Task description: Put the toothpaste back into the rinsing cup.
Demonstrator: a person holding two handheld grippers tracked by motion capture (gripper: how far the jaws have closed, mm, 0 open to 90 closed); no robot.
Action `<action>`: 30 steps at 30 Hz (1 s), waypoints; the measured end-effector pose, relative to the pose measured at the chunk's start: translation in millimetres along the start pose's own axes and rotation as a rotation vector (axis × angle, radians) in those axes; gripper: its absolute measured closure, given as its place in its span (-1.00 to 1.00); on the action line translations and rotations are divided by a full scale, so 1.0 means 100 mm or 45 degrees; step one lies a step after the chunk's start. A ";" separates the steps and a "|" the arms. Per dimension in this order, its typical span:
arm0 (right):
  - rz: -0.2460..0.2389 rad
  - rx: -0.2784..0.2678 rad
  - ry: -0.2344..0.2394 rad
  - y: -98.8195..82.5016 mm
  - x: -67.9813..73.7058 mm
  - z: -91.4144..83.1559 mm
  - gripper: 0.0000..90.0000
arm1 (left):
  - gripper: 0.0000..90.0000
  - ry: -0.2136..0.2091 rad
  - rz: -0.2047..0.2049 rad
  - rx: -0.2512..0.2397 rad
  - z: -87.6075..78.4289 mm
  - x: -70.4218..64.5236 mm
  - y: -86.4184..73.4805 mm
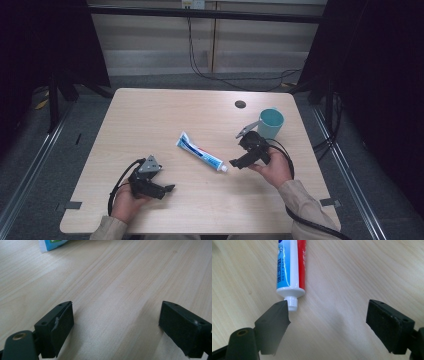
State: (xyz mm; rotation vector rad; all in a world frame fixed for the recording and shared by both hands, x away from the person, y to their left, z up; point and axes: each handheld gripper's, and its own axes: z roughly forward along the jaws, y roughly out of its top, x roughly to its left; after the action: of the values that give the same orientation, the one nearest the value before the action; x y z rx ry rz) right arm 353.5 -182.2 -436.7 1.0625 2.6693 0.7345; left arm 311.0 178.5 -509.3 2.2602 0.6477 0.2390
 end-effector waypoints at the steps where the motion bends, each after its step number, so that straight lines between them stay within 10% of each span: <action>1: -0.003 0.010 0.002 0.02 0.00 0.01 -0.60 | -0.73 0.000 0.000 0.000 0.00 0.00 0.00; 30: -0.139 0.112 0.063 0.75 0.27 0.36 -0.59 | -0.73 -0.001 -0.001 0.001 0.00 0.00 0.00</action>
State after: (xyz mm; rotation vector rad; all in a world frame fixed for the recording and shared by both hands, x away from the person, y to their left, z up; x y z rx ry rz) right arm 390.6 -103.1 -429.8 0.9203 2.7996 0.6368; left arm 311.0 178.5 -509.2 2.2605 0.6478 0.2375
